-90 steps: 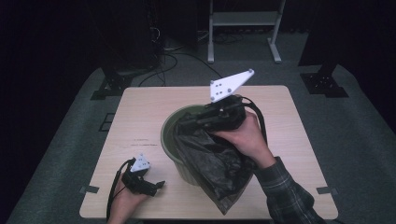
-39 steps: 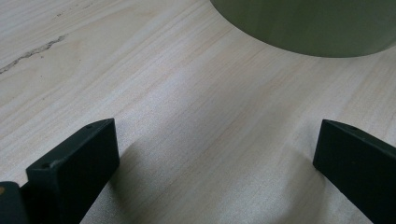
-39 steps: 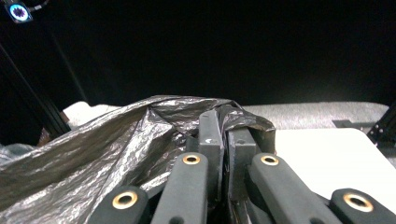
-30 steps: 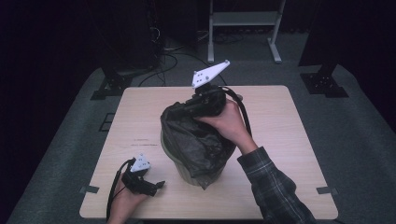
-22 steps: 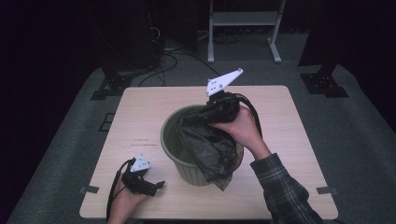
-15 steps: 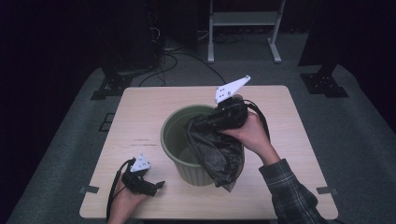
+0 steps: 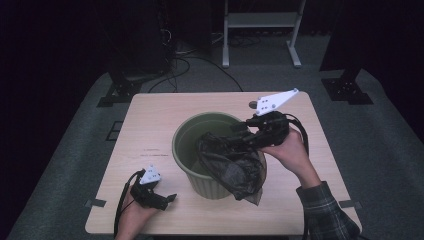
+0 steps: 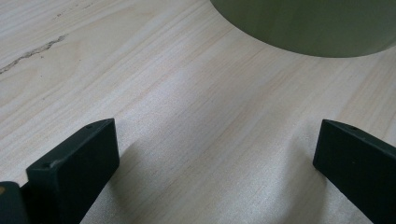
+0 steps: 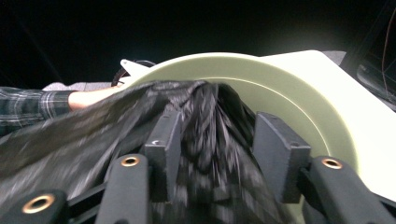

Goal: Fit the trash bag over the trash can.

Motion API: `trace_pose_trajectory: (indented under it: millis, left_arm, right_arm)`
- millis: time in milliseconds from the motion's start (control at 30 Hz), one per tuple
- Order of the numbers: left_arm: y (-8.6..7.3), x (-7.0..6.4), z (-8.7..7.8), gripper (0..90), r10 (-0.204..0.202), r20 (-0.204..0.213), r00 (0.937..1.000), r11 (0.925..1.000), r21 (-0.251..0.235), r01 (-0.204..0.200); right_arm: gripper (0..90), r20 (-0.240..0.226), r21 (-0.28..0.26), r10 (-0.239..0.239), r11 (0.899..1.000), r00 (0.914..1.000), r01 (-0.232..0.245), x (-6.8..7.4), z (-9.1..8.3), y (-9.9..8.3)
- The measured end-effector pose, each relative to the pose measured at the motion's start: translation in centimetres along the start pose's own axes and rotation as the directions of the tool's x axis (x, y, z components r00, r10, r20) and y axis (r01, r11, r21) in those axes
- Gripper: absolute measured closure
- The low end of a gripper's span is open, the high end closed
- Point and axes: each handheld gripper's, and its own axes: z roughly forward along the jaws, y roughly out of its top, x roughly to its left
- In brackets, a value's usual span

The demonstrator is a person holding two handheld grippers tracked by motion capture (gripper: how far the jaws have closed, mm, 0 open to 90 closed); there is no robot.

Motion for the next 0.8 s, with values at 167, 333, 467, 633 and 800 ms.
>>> trace_pose_trajectory:
  millis: [167, 333, 467, 633, 800]
  left_arm:
    - [0.0, 0.0, 0.0, 0.0, -0.001, -0.001, 1.0, 1.0, 0.0, 0.001]
    - [0.0, 0.0, 0.0, 0.0, -0.001, -0.003, 1.0, 1.0, 0.0, 0.001]
    - [0.0, 0.0, 0.0, 0.0, -0.001, -0.003, 1.0, 1.0, 0.0, 0.001]
    - [0.0, 0.0, 0.0, 0.0, -0.001, -0.003, 1.0, 1.0, 0.002, 0.001]
    - [0.0, 0.0, 0.0, 0.0, -0.002, -0.003, 1.0, 1.0, 0.002, 0.002]
  right_arm:
    - [46.4, 0.027, -0.032, 0.024, 0.999, 0.9993, -0.024, 0.0, -1.6, -1.3]
    - [45.7, 0.035, -0.052, 0.06, 0.997, 0.9976, -0.058, -0.6, -2.3, -2.5]
    - [45.4, 0.031, -0.072, 0.066, 0.995, 0.9973, -0.064, -0.2, -2.8, -3.2]
    - [45.4, 0.038, -0.089, 0.062, 0.994, 0.9973, -0.058, 0.6, -3.7, -3.9]
    - [45.3, 0.026, -0.091, 0.072, 0.993, 0.9971, -0.069, 0.8, -4.0, -4.7]
